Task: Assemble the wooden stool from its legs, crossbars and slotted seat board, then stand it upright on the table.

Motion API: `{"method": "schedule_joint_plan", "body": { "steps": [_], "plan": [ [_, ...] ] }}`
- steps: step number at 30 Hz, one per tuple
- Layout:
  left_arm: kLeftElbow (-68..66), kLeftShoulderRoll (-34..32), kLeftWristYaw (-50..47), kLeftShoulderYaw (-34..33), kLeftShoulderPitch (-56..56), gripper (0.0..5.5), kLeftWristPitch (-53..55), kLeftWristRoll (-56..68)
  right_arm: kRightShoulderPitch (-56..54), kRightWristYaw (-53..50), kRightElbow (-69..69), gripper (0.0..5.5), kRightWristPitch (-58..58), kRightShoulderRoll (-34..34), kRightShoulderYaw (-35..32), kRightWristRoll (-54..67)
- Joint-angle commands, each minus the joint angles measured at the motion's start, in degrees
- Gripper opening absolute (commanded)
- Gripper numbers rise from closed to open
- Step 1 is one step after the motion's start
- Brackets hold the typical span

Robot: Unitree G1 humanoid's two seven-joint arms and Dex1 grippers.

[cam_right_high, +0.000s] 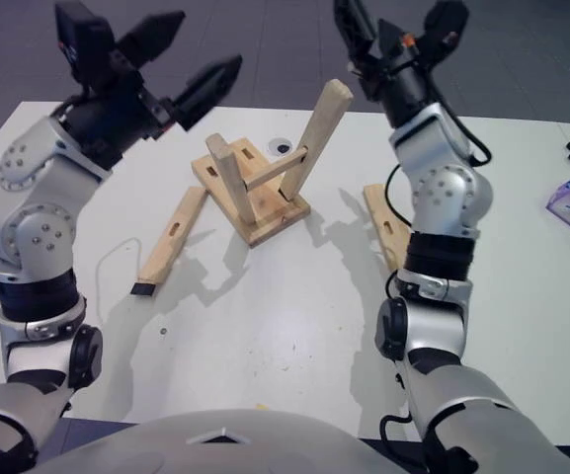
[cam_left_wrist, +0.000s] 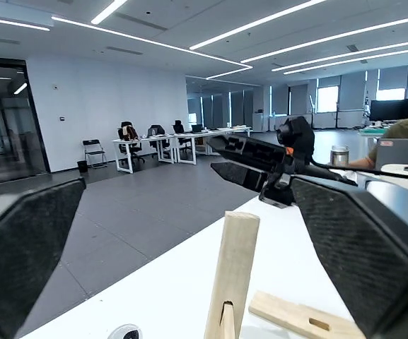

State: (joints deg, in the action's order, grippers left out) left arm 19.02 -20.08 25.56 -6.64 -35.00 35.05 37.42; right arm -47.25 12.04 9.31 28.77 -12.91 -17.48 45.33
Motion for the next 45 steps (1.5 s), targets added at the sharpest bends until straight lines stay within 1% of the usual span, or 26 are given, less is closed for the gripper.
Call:
{"method": "schedule_joint_plan", "body": {
  "steps": [1, 2, 5, 8, 10, 12, 16, 21, 24, 27, 29, 30, 31, 35, 37, 38, 40, 43, 45],
  "plan": [
    [0.22, 0.19, -2.24, -0.3, 1.01, 5.38, 1.74, -0.31, -6.88, 1.1, 3.13, 5.4, -2.53, -3.2, -1.65, -2.15],
    [0.43, 0.23, -2.54, 0.04, 1.55, 5.38, 1.77, -0.66, -5.44, 0.75, 4.19, 5.4, -1.9, -3.5, -0.31, -4.2],
    [0.68, 0.56, -3.41, 1.15, 3.24, 5.38, 1.78, -1.55, 2.1, 1.74, 4.97, 5.4, 1.95, -0.21, 4.62, -6.38],
    [0.8, 1.41, -3.88, 2.7, 4.12, 5.38, 1.51, -2.51, 10.38, 1.96, 5.88, 5.4, 4.3, 3.0, 11.67, -11.12],
    [1.1, 1.8, -3.88, 3.38, 4.8, 5.38, 1.87, -2.42, 12.88, 3.2, 3.38, 5.4, 4.76, 4.19, 13.54, -11.06],
    [1.23, 2.09, -3.99, 4.08, 5.94, 5.38, 1.95, -2.58, 11.22, 3.66, 1.53, 5.4, 3.92, 5.19, 12.03, -9.14],
    [0.71, 2.26, -4.24, 4.94, 6.28, 5.38, 1.22, -3.6, 8.68, 4.39, -1.86, 5.4, 3.55, 7.05, 5.63, -2.95],
    [-1.15, 1.77, -4.01, 3.02, 4.13, 5.38, 0.26, -3.46, 6.91, 2.06, -7.03, 5.4, 2.98, 8.05, -0.08, 2.95],
    [-1.85, 2.11, -4.4, 0.98, 2.51, 5.38, -0.07, -2.36, 0.77, -0.14, -7.53, 5.4, 1.24, 7.97, -3.0, 5.94],
    [-1.77, 2.31, -4.8, 0.79, 2.27, 5.38, 0.0, -2.75, -6.62, -1.33, -4.81, 5.4, -3.99, 6.89, -5.62, 5.25],
    [-1.51, 2.44, -4.87, 0.99, 2.41, 5.38, 0.26, -2.8, -8.59, -2.41, -3.15, 5.4, -6.49, 6.46, -7.06, 4.6],
    [-1.44, 2.45, -5.05, 1.03, 2.55, 5.38, 0.45, -2.86, -8.41, -3.24, -1.6, 5.4, -6.5, 6.6, -7.17, 4.15],
    [-1.53, 2.54, -5.06, 1.06, 2.65, 5.38, 0.54, -2.83, -7.1, -3.56, -0.26, 5.4, -5.88, 6.68, -5.95, 2.55],
    [-1.8, 2.93, -5.24, 1.67, 3.01, 5.38, 0.75, -3.23, 1.95, -1.48, 5.99, 5.4, 0.89, 11.2, 4.9, -3.37],
    [-1.84, 2.89, -5.23, 1.85, 3.61, 5.38, 0.74, -3.65, 3.9, 0.86, 6.38, 5.4, 4.48, 11.72, 10.95, -6.29],
    [-1.75, 2.86, -5.22, 1.78, 4.04, 5.38, 0.8, -3.67, 4.22, 1.42, 6.33, 5.4, 5.3, 11.71, 12.32, -7.22],
    [-1.39, 2.75, -5.42, 1.89, 5.04, 5.38, 0.92, -3.96, 3.97, 2.23, 6.2, 5.4, 4.96, 10.64, 13.21, -9.19],
    [-1.63, 3.19, -5.45, 2.14, 5.63, 5.38, 0.74, -4.38, 3.18, 2.38, 5.63, 5.4, 3.54, 8.16, 10.62, -9.98],
    [-2.13, 3.12, -5.43, 1.84, 5.73, 5.38, 0.45, -4.6, 2.47, 2.43, 3.64, 5.4, 2.45, 7.91, 7.71, -8.02]
  ]
}}
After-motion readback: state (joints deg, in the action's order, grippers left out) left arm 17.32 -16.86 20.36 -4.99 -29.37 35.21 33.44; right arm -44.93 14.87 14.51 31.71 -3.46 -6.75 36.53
